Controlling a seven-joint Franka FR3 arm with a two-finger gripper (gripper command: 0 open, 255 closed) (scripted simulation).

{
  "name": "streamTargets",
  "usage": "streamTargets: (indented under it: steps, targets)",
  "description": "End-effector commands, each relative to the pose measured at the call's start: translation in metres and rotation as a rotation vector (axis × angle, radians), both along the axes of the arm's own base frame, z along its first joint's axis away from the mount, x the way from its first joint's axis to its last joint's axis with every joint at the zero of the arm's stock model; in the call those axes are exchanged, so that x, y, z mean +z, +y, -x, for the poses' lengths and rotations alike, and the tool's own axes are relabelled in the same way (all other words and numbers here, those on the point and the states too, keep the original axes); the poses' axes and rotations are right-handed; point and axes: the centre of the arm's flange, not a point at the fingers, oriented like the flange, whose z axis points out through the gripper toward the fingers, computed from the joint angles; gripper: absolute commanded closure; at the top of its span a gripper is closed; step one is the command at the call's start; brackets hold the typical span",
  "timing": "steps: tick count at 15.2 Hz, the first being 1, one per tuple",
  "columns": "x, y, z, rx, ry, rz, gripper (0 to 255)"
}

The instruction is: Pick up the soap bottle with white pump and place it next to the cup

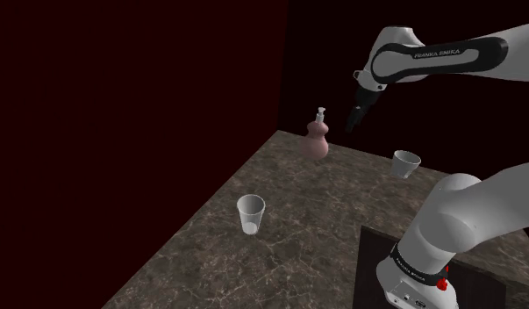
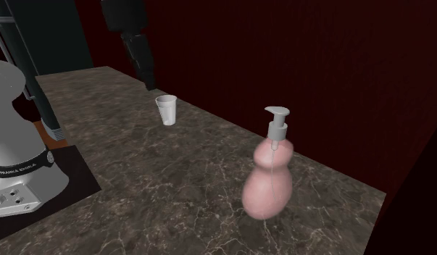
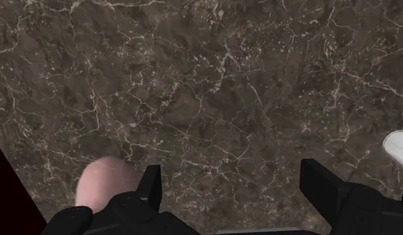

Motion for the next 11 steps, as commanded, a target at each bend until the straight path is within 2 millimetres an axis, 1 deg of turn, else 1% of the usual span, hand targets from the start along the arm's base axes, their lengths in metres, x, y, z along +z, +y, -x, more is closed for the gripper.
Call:
streamTargets:
  steps: [1, 11]
  targets:
    - [-0.012, -0.020, -0.009, 0.017, -0.027, -0.009, 0]
    - [-0.076, -0.122, -0.066, 0.096, -0.149, -0.065, 0]
